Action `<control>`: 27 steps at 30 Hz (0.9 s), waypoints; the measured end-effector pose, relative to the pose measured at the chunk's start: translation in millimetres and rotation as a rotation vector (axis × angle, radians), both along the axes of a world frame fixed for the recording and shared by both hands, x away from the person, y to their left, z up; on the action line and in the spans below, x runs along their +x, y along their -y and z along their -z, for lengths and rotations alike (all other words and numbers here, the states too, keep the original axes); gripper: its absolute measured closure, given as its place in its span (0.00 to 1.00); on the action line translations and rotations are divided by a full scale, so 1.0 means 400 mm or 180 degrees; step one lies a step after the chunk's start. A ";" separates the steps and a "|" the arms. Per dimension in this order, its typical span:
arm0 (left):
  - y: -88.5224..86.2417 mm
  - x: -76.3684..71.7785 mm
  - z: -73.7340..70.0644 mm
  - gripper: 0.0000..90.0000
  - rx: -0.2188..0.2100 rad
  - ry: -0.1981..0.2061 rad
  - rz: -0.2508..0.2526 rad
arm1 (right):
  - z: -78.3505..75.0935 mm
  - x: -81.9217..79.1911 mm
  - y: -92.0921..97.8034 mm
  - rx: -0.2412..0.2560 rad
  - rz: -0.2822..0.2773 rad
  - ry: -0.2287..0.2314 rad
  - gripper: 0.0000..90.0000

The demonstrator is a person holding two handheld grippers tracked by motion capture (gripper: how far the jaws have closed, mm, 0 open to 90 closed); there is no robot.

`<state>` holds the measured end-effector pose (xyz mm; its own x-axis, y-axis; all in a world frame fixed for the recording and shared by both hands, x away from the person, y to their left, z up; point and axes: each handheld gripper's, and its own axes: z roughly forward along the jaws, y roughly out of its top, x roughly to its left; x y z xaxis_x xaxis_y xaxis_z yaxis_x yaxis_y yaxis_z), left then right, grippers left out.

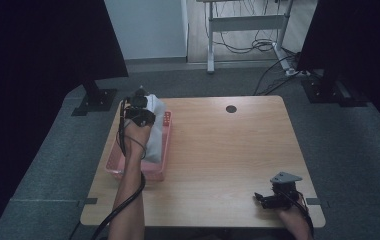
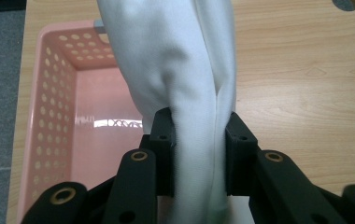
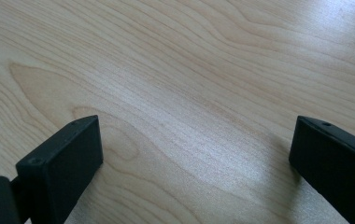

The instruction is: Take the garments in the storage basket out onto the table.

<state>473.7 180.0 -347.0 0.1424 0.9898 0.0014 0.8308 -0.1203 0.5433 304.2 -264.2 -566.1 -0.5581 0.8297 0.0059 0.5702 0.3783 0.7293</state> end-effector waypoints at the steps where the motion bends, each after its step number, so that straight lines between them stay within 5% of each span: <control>1: 0.005 -0.001 -0.002 0.77 0.0000 0.0010 0.0006 | 0.000 0.000 0.000 -0.0001 -0.0003 0.0004 0.03; 27: 0.160 0.003 -0.024 0.77 -0.0053 0.0055 0.0312 | 0.000 0.000 0.000 0.0000 -0.0005 0.0001 0.03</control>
